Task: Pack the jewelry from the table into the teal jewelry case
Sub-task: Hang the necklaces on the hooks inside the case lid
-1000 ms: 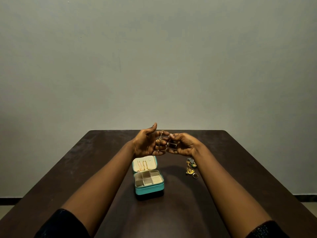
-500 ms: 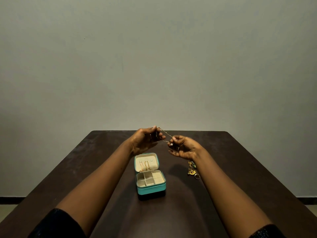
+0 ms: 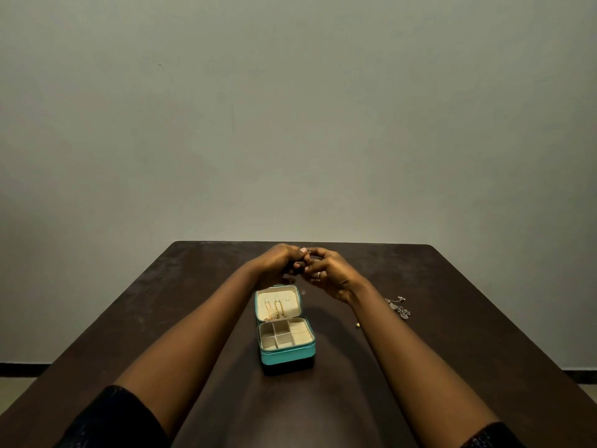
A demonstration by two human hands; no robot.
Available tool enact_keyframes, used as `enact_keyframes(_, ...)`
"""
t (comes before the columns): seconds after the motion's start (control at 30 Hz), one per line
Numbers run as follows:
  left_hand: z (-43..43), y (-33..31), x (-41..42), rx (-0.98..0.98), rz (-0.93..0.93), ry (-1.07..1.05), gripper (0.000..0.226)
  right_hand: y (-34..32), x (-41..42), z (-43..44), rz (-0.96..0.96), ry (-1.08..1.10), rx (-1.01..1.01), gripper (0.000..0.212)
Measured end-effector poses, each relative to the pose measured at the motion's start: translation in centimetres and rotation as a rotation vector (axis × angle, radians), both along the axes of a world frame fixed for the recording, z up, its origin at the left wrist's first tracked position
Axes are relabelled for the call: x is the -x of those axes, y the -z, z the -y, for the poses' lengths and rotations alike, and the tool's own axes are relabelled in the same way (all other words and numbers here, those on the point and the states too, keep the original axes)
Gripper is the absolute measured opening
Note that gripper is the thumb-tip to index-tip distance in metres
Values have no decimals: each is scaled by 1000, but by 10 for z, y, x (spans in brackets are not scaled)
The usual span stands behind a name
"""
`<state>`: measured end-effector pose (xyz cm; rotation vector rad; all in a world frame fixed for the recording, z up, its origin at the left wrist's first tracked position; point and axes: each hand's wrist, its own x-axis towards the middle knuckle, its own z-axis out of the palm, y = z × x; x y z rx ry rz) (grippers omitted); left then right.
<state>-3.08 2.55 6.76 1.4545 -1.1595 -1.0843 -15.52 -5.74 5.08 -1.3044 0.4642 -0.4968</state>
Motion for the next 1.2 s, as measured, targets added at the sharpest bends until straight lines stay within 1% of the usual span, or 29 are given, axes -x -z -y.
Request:
enact_keyframes(0.1, -1, 4, -5, -20, 54, 1, 29, 2, -6, -3, 6, 7, -13, 37)
enact_keyframes(0.23, -3, 8, -11, -22, 144, -34, 31, 7, -13, -2, -66, -10, 37, 24)
enact_keyframes(0.37, -2, 17, -22, -29, 89, -62, 31, 14, -20, -1, -118, 51, 87, 19)
enact_keyframes(0.5, 0, 28, -30, -96, 0, -108, 22, 23, -27, 0, -120, 164, 69, 18)
enact_keyframes(0.53, 0, 31, -32, -113, -29, -109, 22, 26, -28, 1, -128, 175, 68, 18)
enact_keyframes(0.6, 1, 38, -36, -140, -83, -117, 23, 32, -31, 3, -168, 180, 87, 18)
enact_keyframes(0.67, 3, 47, -40, -147, -89, -161, 21, 37, -34, 4, -235, 200, 126, 16)
enact_keyframes(0.73, 6, 55, -42, -141, -41, -238, 18, 43, -38, 5, -275, 258, 131, 14)
enact_keyframes(0.8, 11, 64, -43, -134, 77, -319, 16, 51, -46, 8, -318, 345, 143, 13)
enact_keyframes(0.9, 22, 79, -46, -132, 364, -451, 14, 64, -60, 12, -448, 461, 286, 10)
enact_keyframes(0.97, 28, 87, -47, -126, 476, -540, 12, 69, -66, 10, -525, 523, 399, 13)
enact_keyframes(1.07, 32, 96, -46, -130, 530, -626, 9, 74, -72, 8, -551, 547, 470, 19)
enact_keyframes(1.2, 36, 103, -44, -140, 582, -667, 7, 78, -78, 7, -619, 528, 590, 22)
